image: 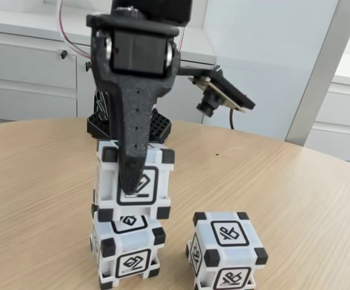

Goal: Stack cubes from left to right.

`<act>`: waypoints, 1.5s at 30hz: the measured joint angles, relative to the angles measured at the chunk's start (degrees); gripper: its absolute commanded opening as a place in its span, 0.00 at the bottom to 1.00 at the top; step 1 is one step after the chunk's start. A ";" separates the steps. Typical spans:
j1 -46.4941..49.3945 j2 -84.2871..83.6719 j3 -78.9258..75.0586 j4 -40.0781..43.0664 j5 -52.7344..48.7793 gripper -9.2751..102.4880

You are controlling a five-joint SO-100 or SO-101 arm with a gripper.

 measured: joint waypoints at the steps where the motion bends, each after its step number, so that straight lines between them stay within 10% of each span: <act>1: 0.00 0.00 0.00 0.00 -0.18 0.24; 45: 0.26 0.09 0.00 -0.62 -0.18 0.24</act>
